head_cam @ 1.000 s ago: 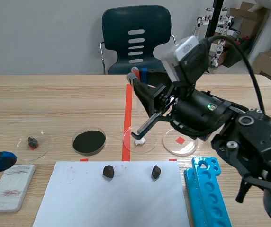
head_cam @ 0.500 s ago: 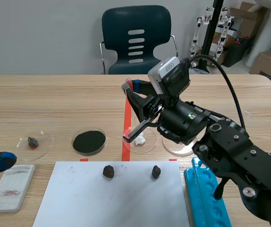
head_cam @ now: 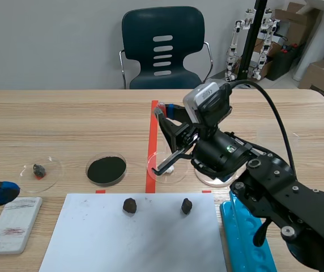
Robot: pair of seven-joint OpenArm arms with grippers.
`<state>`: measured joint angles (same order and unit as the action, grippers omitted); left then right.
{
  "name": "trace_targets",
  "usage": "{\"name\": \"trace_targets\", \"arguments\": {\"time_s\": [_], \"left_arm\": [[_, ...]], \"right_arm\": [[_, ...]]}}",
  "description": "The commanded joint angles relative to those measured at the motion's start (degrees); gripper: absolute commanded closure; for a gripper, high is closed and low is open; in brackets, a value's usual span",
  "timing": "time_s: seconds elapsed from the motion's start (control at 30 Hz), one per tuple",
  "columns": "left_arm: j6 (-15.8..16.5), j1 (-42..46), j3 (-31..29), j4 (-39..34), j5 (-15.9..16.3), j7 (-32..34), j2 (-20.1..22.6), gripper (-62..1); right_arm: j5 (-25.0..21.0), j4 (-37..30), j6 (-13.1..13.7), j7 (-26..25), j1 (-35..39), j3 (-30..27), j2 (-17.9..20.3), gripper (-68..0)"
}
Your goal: Squeeze the dropper onto the mineral
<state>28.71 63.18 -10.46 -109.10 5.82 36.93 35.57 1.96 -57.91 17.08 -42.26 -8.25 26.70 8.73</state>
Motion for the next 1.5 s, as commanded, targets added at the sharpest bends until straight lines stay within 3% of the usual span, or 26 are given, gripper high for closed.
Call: {"name": "trace_targets", "arguments": {"time_s": [0.0,1.03,1.13,1.47], "left_arm": [[0.17,0.44,0.22,-0.44,0.55,0.94,-0.46,-62.3],[0.17,0.44,0.22,-0.44,0.55,0.94,-0.46,-62.3],[0.17,0.44,0.22,-0.44,0.55,0.94,-0.46,-62.3],[0.17,0.44,0.22,-0.44,0.55,0.94,-0.46,-62.3]], "right_arm": [[-0.68,-0.72,0.00,-1.46,-1.44,-0.26,-0.52,-5.1],[-0.68,-0.72,0.02,1.64,-1.42,-0.26,-0.61,-5.0],[-0.68,-0.72,0.02,1.62,-1.42,-0.26,-0.61,-1.0],[-0.66,-0.72,0.02,1.60,-1.42,-0.26,-0.61,-1.0]]}}
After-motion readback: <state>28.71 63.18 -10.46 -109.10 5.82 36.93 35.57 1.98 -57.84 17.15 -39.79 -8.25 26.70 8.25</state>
